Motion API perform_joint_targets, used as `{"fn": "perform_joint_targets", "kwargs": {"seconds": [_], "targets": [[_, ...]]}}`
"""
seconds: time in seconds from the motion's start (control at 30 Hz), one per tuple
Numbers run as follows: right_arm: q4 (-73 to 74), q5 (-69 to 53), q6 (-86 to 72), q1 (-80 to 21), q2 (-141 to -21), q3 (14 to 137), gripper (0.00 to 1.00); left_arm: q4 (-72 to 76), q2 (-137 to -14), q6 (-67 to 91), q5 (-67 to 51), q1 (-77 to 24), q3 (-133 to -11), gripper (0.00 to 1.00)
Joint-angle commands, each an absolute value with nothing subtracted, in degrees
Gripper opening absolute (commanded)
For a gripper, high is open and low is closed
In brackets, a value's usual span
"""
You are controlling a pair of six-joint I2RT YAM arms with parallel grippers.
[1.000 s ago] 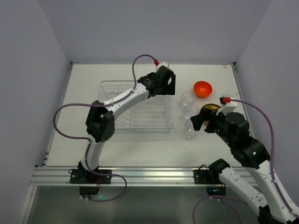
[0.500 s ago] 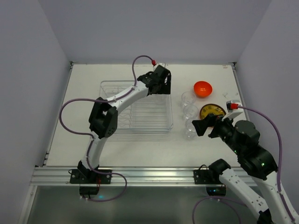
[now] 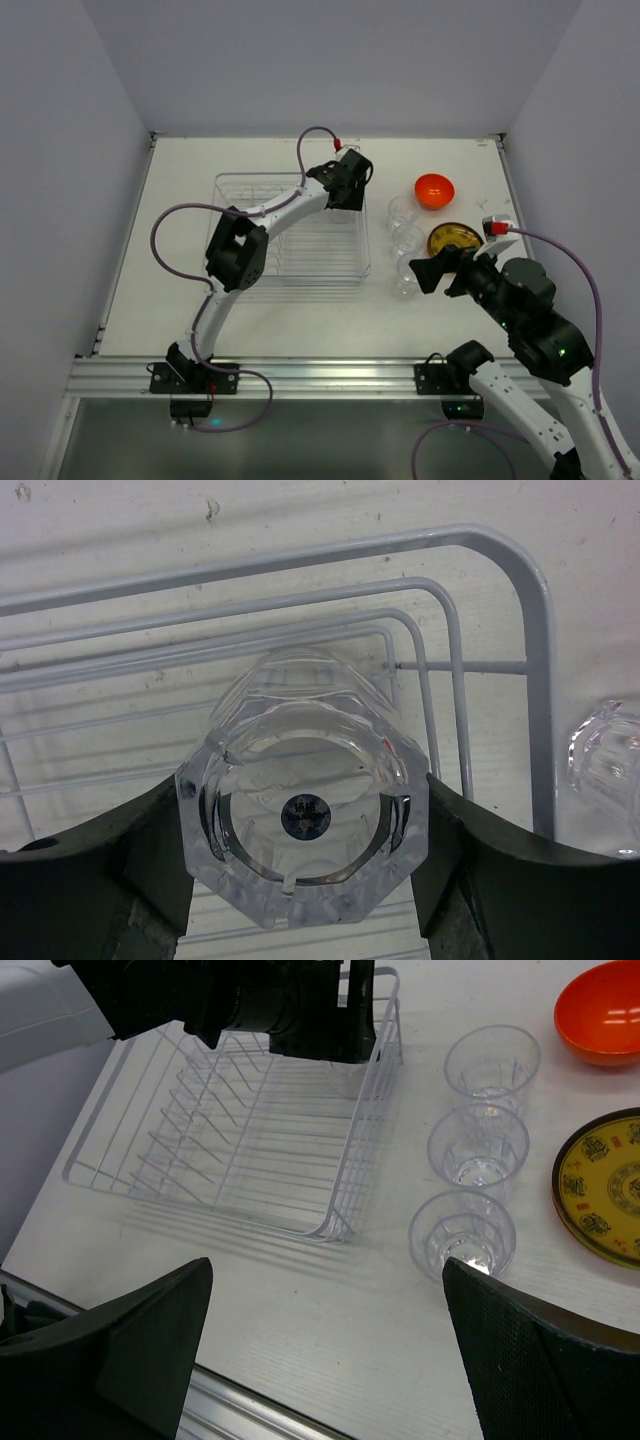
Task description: Unload the mixed dishes from the dish rack
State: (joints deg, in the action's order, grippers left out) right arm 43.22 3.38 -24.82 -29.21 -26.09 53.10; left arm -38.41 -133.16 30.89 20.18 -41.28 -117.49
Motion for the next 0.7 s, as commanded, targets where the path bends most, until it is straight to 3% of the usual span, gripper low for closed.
{"fn": "perform_joint_targets", "kwargs": {"seconds": [0.0,0.03,0.07,0.17,0.2,0.5,0.67], "targets": [[42.28,2.46,-24.87,-29.27,-25.66,52.21,0.99,-38.32,-132.1,28.56,23.11,-41.57,-119.71,0.67],[42.28,2.37,-24.87,-29.18,-25.84,52.12,0.99,-38.15,-131.93,28.48,22.94,-41.57,-119.62,0.48],[42.19,2.29,-24.87,-29.18,-26.01,52.12,0.99,-37.97,-131.58,28.48,22.85,-41.57,-119.45,0.37],[41.66,2.11,-25.05,-29.18,-26.37,51.86,0.99,-37.71,-129.21,28.74,23.64,-41.57,-117.7,0.06],[41.23,1.85,-25.22,-29.18,-26.45,51.77,0.99,-37.36,-126.85,28.91,24.25,-41.66,-116.64,0.0],[35.87,0.35,-27.68,-29.18,-26.37,47.73,0.99,-20.95,-97.7,29.27,14.62,-43.24,-92.04,0.0],[28.41,-17.07,-28.3,-29.18,-24.7,44.48,0.99,-5.23,-80.28,33.9,-1.63,-44.91,-71.14,0.0]]}}
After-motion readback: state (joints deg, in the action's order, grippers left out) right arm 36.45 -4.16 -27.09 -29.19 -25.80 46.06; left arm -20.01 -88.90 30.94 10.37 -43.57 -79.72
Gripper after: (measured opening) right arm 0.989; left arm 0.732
